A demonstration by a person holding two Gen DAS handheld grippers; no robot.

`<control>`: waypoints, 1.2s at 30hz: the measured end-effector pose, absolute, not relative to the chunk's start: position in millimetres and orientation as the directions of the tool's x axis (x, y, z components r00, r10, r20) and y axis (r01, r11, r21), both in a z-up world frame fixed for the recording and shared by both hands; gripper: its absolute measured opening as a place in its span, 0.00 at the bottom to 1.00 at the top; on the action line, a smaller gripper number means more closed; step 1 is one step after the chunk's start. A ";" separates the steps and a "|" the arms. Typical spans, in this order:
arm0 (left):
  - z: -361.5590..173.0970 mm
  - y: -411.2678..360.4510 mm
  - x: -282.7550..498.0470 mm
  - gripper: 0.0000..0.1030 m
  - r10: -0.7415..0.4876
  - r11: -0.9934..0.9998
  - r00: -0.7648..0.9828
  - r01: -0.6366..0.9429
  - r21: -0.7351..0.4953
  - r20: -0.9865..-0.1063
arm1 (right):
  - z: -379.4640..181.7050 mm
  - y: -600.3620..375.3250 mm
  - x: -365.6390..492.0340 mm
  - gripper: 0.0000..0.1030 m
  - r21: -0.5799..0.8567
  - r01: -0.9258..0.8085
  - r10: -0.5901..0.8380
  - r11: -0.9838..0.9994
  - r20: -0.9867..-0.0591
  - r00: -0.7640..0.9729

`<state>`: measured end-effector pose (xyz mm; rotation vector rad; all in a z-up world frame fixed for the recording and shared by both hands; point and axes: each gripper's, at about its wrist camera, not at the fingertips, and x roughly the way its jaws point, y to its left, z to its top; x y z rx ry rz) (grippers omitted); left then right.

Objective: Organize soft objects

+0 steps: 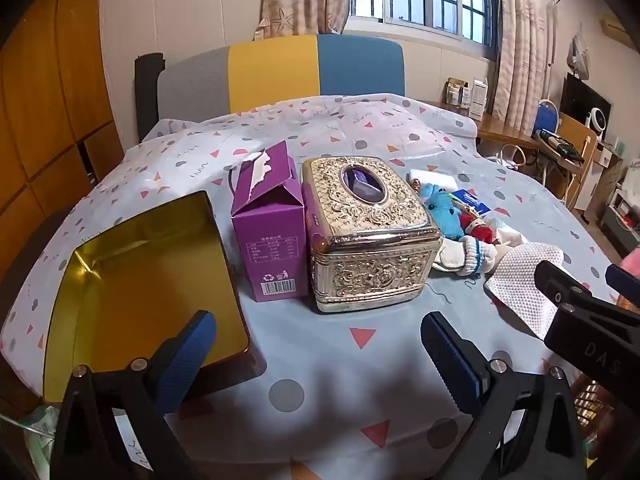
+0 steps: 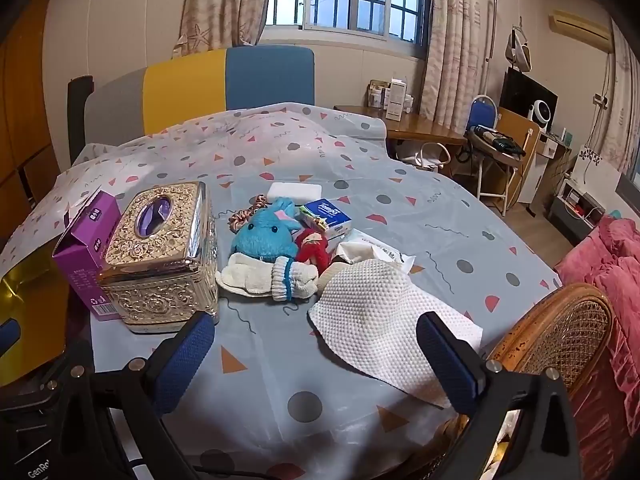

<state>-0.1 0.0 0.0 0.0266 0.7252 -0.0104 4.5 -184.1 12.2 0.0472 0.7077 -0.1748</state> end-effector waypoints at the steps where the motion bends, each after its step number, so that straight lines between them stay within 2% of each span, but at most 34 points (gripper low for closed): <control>1: 0.1 -0.1 -0.3 1.00 0.002 1.000 0.748 0.018 0.023 -0.663 | 12.2 -184.3 4.6 1.00 -0.017 0.176 -0.145 0.984 -0.649 0.747; 36: -2.3 -7.2 -4.5 1.00 -0.010 0.999 0.738 0.040 0.029 -0.674 | 15.0 -195.0 2.9 1.00 -0.020 0.197 -0.164 0.980 -0.642 0.749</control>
